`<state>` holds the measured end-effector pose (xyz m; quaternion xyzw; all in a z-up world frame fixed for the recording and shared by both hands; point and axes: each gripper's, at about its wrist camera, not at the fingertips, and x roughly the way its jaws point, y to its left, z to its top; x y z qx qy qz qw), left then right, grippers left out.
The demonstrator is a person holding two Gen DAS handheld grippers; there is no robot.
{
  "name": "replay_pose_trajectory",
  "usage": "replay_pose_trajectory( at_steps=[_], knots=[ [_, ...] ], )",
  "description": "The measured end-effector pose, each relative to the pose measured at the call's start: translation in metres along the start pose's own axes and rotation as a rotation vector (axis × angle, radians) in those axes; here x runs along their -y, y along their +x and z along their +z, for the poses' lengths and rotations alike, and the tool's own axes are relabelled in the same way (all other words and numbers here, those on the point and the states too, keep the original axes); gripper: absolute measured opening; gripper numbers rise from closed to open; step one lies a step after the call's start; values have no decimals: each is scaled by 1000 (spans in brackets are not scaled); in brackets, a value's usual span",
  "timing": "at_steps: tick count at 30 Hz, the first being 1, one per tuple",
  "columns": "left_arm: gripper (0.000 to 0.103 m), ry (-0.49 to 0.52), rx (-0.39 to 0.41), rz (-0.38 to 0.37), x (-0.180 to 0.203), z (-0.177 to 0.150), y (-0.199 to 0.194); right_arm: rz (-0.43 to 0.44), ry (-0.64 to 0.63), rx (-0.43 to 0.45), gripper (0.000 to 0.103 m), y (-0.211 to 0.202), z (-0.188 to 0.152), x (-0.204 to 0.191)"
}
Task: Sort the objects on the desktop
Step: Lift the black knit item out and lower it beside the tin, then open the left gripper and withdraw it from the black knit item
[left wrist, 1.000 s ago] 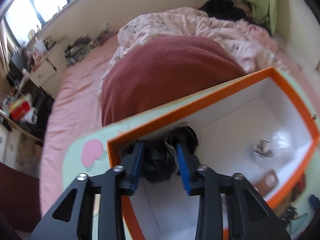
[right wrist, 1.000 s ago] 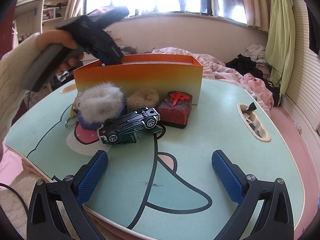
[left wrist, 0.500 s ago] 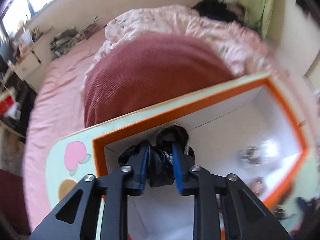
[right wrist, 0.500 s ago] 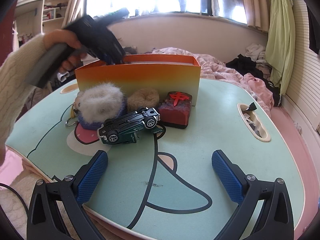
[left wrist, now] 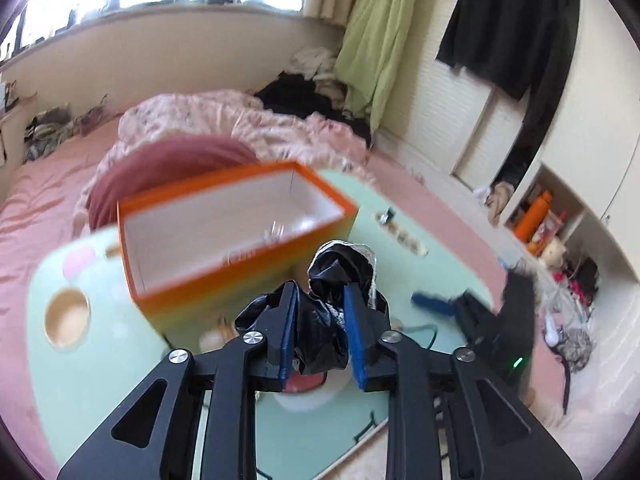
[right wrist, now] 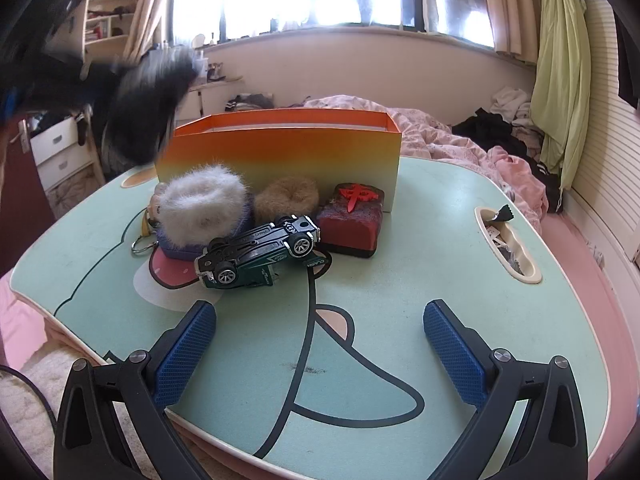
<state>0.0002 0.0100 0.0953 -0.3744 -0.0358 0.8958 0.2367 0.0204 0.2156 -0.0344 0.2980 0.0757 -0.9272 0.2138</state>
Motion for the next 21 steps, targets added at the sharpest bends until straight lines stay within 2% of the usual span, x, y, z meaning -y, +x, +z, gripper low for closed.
replay_pose_trajectory(
  at_steps=[1, 3, 6, 8, 10, 11, 14, 16, 18, 19, 20, 21],
  knots=[
    [33, -11, -2, 4, -4, -3, 5, 0, 0, 0, 103, 0, 0, 0],
    [56, -37, 4, 22, -11, -7, 12, -1, 0, 0, 103, 0, 0, 0],
    [79, -83, 104, 86, -17, -17, -3, 0, 0, 0, 103, 0, 0, 0],
    [85, -72, 189, 122, -16, -26, -23, -1, 0, 0, 103, 0, 0, 0],
    [85, -38, 213, 199, -14, -37, -37, -1, 0, 0, 103, 0, 0, 0],
    [86, -26, 197, 232, -13, -42, -37, -1, 0, 0, 103, 0, -1, 1],
    [86, 2, 79, 299, -13, -65, -24, -1, 0, 0, 103, 0, -1, 1],
    [86, 6, -9, 322, -12, -83, -6, -1, -1, 0, 103, 0, -1, 1],
    [86, -5, -63, 335, -12, -91, 12, -1, -1, 0, 103, -1, -1, 1],
    [91, -18, -93, 333, -12, -96, 25, -1, -1, -2, 103, -1, -1, 2],
    [101, -46, -41, 325, -13, -97, 31, 0, -1, 0, 103, -1, -1, 3],
    [103, -44, -23, 362, -11, -97, 36, -1, -2, -1, 103, -1, 0, 1]
  ],
)
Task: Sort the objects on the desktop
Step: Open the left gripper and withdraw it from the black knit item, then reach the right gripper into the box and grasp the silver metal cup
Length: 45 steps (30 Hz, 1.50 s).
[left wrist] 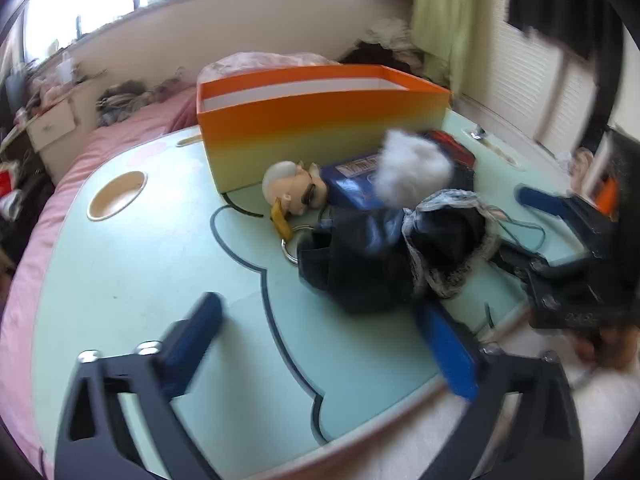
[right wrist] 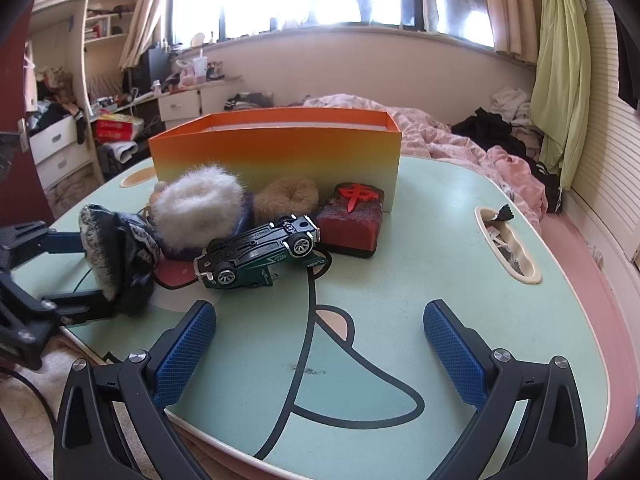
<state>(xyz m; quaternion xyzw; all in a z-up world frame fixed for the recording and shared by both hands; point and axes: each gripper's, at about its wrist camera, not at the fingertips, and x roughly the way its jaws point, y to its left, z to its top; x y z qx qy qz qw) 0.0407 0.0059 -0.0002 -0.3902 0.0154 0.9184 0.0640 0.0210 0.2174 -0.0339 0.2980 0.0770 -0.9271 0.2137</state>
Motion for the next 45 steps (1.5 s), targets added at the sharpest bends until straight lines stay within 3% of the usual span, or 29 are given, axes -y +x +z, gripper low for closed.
replay_pose_trajectory(
  at_steps=[7, 22, 25, 27, 31, 37, 40, 43, 45],
  knots=[
    [103, -31, 39, 9, -4, 7, 18, 0, 0, 1, 103, 0, 1, 1],
    [103, -7, 67, -24, 2, 6, 6, -13, 7, -8, 103, 4, 8, -5],
    [103, -6, 69, -24, 3, 5, 6, 36, 8, -4, 103, -7, 12, -5],
    [103, -6, 70, -25, 3, 6, 5, 78, 24, 30, 103, -22, 24, -1],
    [103, -5, 72, -24, 5, 6, 5, 21, 55, 91, 103, -31, 76, 1],
    [103, -6, 76, -26, 5, 5, 6, 38, 133, -16, 103, 31, 153, -17],
    [103, -5, 78, -26, 6, 5, 5, -12, 120, -59, 102, 57, 163, -28],
    [103, -5, 79, -28, 6, 5, 5, 21, 148, -136, 98, 80, 158, -30],
    [103, -4, 80, -27, 6, 4, 4, -6, 136, -134, 97, 83, 155, -30]
  ],
)
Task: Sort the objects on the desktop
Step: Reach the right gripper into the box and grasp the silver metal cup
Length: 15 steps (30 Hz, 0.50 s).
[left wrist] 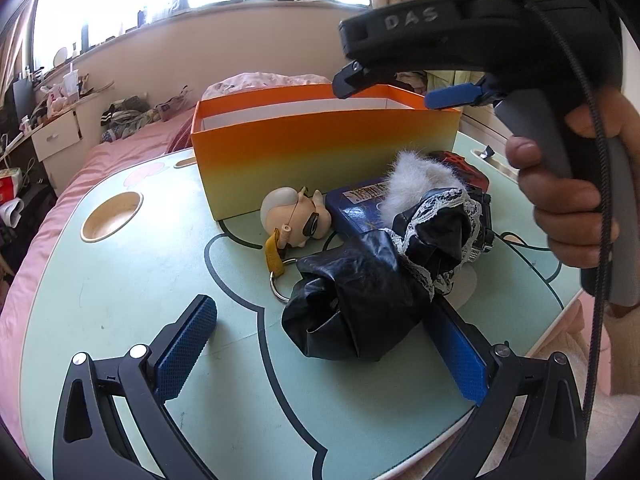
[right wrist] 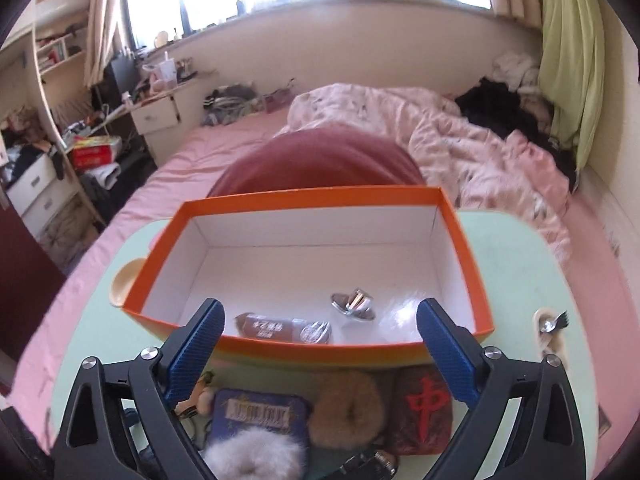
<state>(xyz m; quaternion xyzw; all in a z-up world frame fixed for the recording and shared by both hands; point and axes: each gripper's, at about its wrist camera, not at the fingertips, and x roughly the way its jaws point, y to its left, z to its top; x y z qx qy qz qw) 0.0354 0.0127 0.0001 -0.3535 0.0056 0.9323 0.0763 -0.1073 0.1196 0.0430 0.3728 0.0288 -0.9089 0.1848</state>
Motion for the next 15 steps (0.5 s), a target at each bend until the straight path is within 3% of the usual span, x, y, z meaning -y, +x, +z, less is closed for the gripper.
replay_pose_trajectory(
  at_steps=[13, 15],
  knots=[
    [103, 1, 0, -1, 0, 0, 0, -20, -44, -15, 97, 5, -3, -1],
    [103, 1, 0, -1, 0, 0, 0, 11, -39, -37, 90, 5, 2, -1]
  ],
)
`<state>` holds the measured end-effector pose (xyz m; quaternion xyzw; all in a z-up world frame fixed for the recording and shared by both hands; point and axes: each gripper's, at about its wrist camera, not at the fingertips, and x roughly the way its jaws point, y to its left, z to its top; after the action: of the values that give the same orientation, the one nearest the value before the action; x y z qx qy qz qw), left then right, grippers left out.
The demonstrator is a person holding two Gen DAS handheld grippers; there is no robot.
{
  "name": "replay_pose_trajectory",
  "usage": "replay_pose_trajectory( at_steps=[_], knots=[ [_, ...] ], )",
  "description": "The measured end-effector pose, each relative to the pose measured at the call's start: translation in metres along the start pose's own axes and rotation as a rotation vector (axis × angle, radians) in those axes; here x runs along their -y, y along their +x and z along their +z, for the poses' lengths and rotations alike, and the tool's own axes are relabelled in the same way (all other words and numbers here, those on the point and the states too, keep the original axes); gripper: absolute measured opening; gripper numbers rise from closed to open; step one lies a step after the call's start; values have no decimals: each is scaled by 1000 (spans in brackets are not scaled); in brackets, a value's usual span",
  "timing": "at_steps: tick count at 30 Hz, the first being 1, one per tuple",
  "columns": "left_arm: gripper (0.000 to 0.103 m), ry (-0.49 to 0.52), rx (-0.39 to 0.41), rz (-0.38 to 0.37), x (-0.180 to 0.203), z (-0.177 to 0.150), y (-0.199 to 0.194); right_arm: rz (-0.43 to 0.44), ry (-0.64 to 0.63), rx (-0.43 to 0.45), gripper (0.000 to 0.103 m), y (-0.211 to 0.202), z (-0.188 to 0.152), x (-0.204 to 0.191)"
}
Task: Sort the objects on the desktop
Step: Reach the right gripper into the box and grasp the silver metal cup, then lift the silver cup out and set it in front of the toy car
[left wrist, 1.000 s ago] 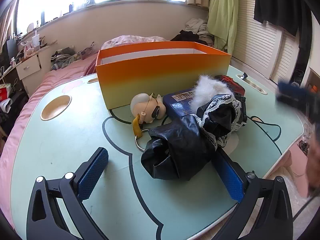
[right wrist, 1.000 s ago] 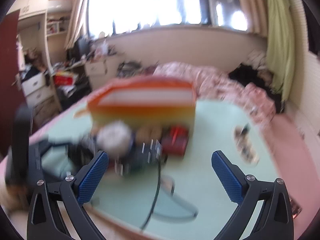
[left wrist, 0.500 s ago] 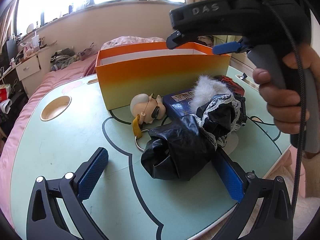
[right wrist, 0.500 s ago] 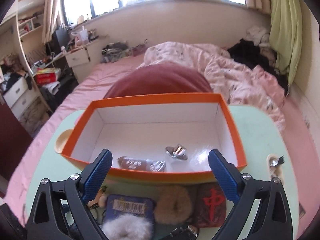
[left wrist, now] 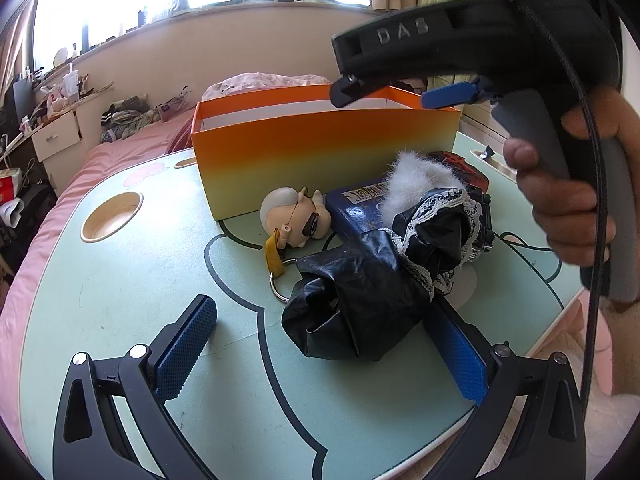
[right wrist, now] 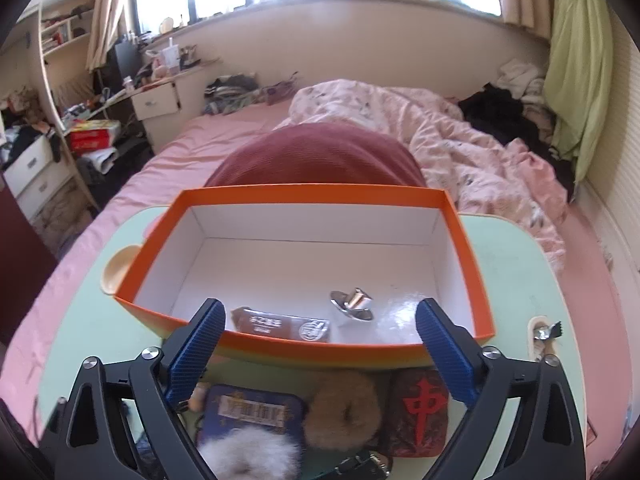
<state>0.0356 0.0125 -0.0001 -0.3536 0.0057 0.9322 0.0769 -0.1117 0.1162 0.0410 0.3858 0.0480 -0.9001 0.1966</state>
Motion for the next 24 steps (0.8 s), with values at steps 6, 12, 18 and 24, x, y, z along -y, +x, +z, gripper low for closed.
replay_pose_trajectory(
  at_steps=[6, 12, 18, 24],
  knots=[
    [103, 0, 0, -1, 1, 0, 0, 38, 80, -69, 69, 0, 31, 11],
    [103, 0, 0, 0, 1, 0, 0, -32, 51, -276, 38, 38, 38, 12],
    [103, 1, 0, 0, 2, 0, 0, -14, 47, -465, 36, 83, 26, 24],
    [103, 4, 0, -2, 3, 1, -2, -44, -9, -424, 29, 73, 20, 18]
  ],
)
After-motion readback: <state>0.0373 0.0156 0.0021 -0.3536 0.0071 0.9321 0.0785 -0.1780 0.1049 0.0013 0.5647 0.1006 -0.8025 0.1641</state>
